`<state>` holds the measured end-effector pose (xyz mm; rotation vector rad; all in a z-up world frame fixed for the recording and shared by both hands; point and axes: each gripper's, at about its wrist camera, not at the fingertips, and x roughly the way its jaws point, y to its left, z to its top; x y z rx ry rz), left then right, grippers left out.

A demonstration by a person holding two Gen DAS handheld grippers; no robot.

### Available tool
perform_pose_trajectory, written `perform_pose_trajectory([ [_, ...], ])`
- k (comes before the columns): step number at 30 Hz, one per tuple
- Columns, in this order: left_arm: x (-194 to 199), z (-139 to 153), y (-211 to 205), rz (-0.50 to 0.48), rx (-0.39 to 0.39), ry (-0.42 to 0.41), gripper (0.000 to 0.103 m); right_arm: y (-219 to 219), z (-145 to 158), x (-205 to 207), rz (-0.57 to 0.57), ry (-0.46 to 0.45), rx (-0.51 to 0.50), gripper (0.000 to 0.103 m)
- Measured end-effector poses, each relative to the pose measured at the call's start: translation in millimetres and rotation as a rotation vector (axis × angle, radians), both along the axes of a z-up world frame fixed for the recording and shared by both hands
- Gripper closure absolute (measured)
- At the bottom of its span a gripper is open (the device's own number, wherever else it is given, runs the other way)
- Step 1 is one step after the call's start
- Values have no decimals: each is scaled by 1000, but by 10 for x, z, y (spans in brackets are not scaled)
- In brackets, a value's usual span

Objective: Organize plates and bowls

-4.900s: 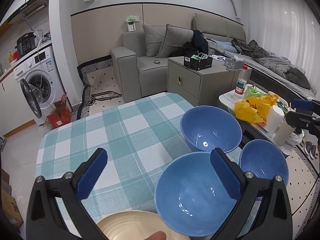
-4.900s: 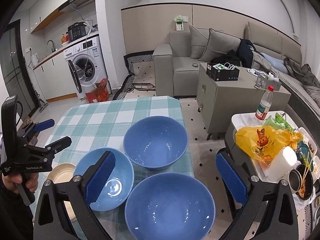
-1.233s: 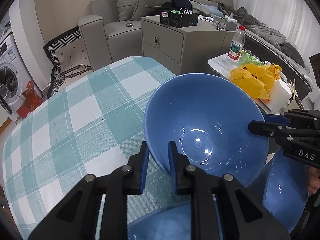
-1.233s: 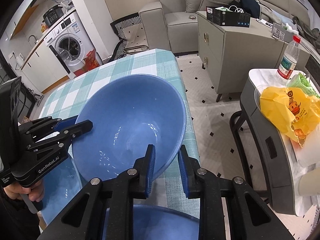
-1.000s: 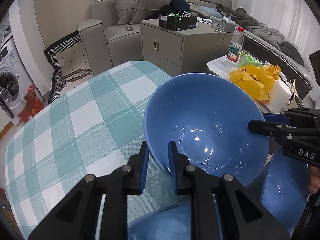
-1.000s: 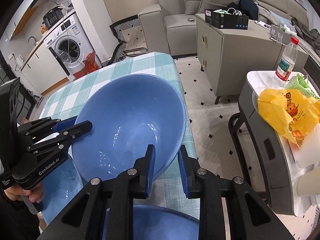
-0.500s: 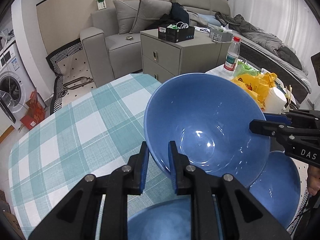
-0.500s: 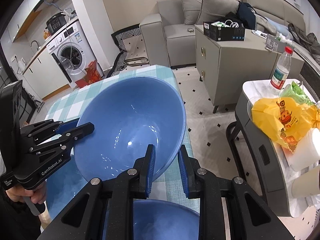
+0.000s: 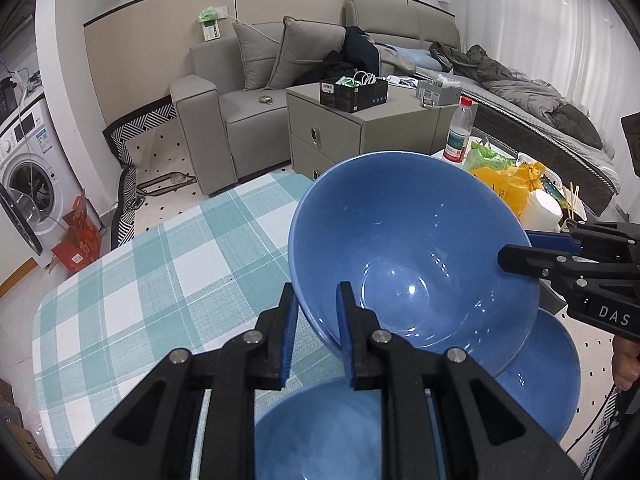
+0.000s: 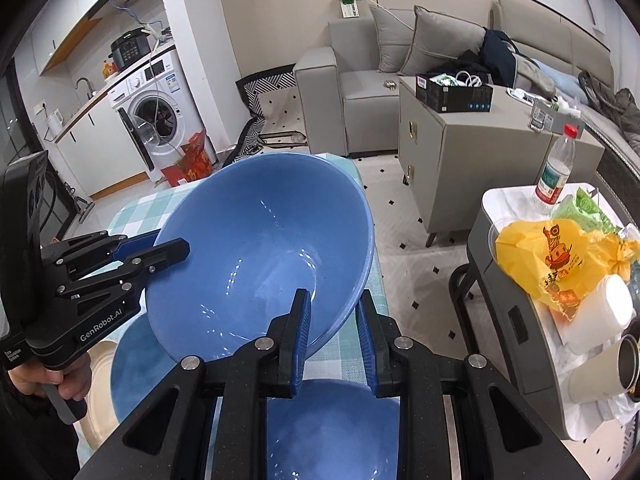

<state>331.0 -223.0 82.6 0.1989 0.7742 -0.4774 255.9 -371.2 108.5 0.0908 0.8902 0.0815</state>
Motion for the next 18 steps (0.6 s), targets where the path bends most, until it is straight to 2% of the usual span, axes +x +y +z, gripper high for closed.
perform_pose_trajectory([
  [18,-453,299,319,35,-11,-72,86,330,346,-412,52,-75,-30,80],
])
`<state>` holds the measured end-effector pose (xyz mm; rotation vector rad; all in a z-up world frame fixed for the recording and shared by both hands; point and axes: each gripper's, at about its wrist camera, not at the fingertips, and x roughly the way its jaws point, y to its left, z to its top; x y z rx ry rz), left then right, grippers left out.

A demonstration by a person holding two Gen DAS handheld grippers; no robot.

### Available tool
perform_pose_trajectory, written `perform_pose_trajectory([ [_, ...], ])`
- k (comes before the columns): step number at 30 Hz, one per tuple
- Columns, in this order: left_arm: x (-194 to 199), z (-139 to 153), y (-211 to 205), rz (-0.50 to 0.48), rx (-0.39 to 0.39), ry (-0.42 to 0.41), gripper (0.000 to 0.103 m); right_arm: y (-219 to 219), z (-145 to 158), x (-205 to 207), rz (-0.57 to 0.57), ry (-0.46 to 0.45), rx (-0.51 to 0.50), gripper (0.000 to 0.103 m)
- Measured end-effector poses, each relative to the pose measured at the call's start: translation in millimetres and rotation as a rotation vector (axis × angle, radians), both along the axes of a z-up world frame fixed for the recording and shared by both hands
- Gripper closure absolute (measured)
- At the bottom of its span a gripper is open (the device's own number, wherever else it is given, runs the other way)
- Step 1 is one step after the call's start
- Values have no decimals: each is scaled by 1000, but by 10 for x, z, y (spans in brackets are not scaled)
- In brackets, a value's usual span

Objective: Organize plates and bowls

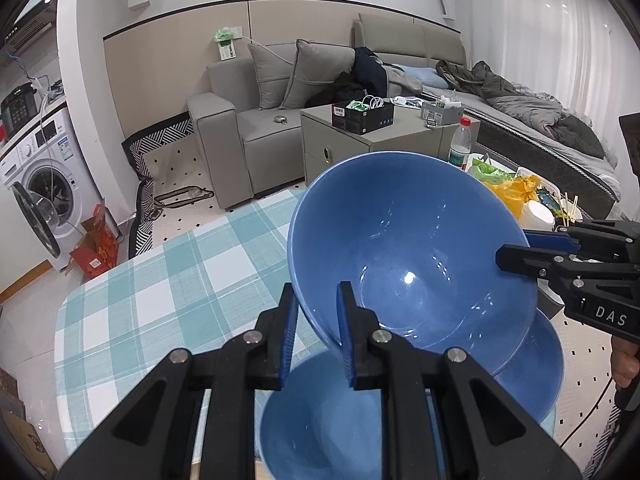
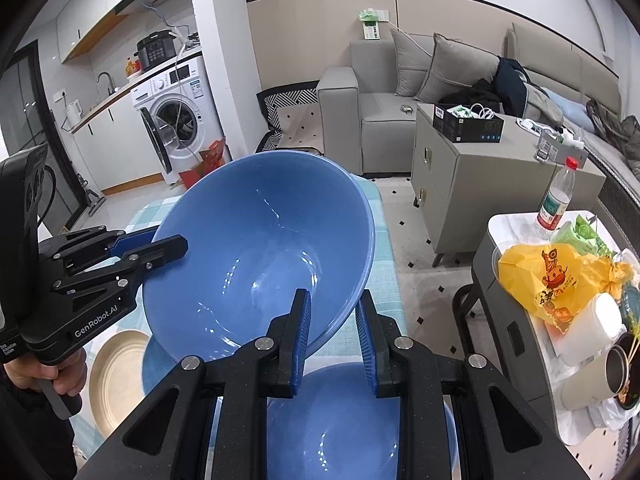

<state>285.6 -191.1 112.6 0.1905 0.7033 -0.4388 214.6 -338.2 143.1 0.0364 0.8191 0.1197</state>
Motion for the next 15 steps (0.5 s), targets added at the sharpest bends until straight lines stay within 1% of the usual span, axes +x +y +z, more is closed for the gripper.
perform_pose_trajectory([
  [5,-116,54,93,10,-8,-9,86,116,74,-127,20,-14,-9,79],
  [15,-279,56,249,27,-15,-14,86,301,109,-316,49,-26,-9,79],
])
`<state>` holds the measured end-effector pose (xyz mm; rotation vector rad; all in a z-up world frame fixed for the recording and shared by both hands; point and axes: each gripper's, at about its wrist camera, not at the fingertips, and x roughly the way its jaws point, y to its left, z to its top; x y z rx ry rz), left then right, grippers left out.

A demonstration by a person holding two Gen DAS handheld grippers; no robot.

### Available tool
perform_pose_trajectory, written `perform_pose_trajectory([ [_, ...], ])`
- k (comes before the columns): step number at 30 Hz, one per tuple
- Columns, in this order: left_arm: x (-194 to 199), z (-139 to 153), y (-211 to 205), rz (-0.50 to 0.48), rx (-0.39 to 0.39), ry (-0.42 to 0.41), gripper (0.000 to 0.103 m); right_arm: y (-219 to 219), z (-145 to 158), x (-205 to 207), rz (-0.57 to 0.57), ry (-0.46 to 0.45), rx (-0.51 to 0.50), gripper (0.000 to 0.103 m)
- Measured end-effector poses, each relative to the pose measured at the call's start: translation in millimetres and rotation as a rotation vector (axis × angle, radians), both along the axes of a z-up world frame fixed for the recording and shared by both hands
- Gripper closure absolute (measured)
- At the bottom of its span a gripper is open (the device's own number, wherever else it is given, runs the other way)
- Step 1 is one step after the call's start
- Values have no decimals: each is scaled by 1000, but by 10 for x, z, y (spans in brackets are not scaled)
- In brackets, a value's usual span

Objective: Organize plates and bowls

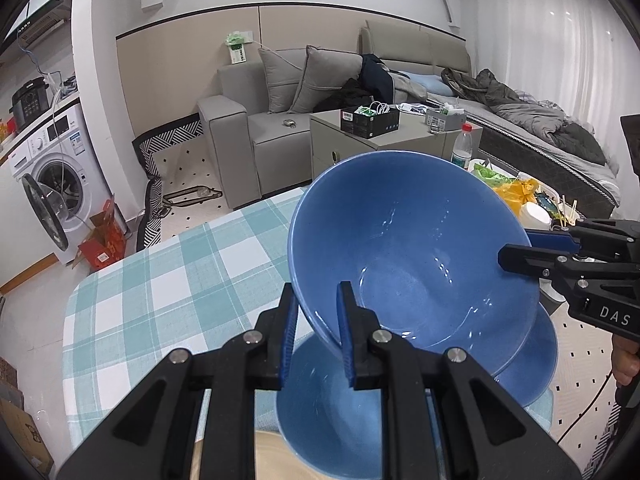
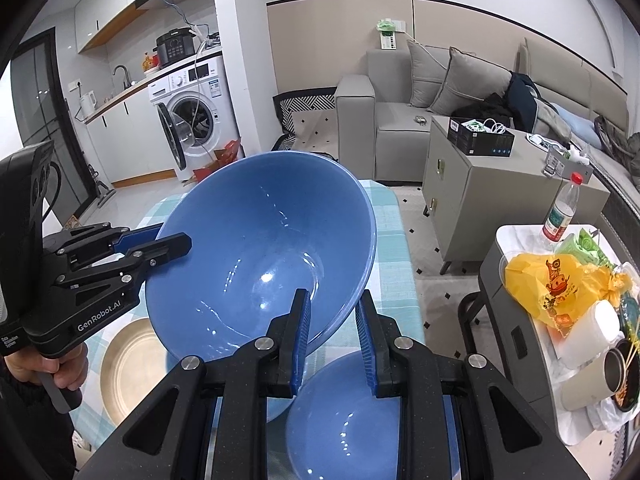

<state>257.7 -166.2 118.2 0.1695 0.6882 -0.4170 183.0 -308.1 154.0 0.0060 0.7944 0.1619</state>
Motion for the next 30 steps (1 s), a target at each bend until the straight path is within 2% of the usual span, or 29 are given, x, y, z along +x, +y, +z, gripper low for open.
perform_pose_trajectory([
  [11,-161,-75,153,20,-3,12,86,187,-40,-155,33,6,-7,79],
  [25,-302,-261,324,44,-25,33,85,340,-261,-215,60,44,-6,79],
  [30,-327,-334,351,52,-11,38,85,362,-356,-210,67,63,-5,79],
])
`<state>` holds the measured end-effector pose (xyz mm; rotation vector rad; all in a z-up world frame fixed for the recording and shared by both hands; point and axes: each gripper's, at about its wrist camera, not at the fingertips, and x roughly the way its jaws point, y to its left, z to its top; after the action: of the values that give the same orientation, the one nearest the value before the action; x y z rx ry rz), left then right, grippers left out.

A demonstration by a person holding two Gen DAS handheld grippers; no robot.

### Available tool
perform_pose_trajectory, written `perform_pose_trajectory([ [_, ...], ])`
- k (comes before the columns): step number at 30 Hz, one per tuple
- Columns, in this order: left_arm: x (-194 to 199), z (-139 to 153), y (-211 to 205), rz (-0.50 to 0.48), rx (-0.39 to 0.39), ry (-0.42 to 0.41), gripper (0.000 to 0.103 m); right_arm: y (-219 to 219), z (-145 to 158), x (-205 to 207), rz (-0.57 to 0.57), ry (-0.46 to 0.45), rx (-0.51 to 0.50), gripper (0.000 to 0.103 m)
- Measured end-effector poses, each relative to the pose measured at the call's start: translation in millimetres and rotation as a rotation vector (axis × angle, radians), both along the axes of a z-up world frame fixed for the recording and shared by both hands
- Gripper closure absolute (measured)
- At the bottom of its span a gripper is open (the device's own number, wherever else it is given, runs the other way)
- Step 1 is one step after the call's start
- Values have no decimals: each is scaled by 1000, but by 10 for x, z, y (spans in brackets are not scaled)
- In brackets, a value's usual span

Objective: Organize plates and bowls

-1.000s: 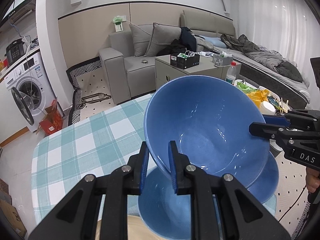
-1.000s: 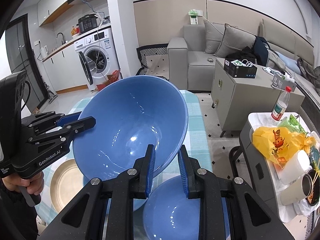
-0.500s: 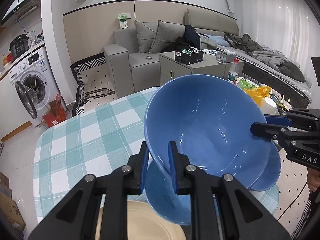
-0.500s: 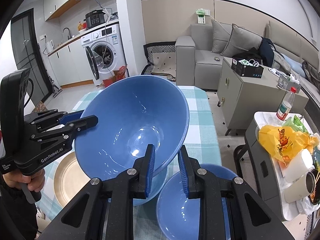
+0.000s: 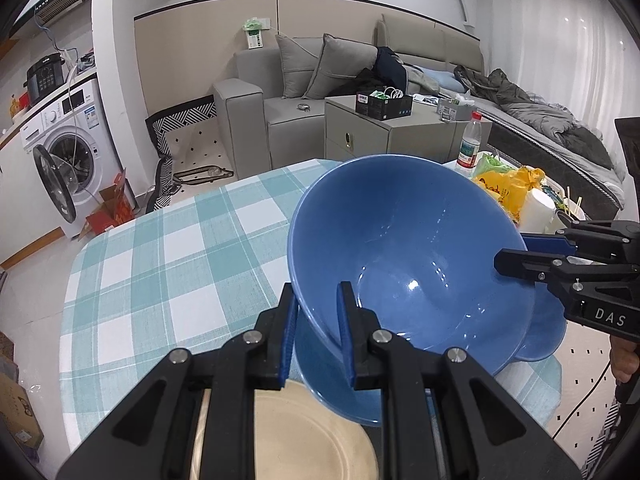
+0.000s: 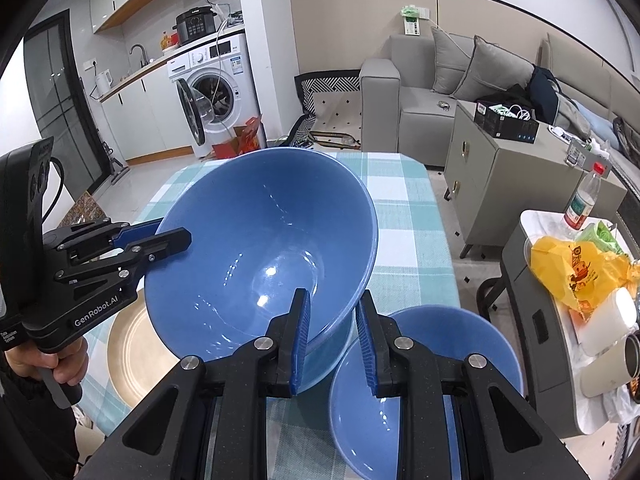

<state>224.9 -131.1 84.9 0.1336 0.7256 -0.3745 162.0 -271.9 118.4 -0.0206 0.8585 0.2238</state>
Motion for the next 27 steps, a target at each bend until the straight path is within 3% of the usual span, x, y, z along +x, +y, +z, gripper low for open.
perform_pose_trajectory([
  [27,-8,-375,54,19,44,72,85,107,-367,149,31,96,-24,79],
])
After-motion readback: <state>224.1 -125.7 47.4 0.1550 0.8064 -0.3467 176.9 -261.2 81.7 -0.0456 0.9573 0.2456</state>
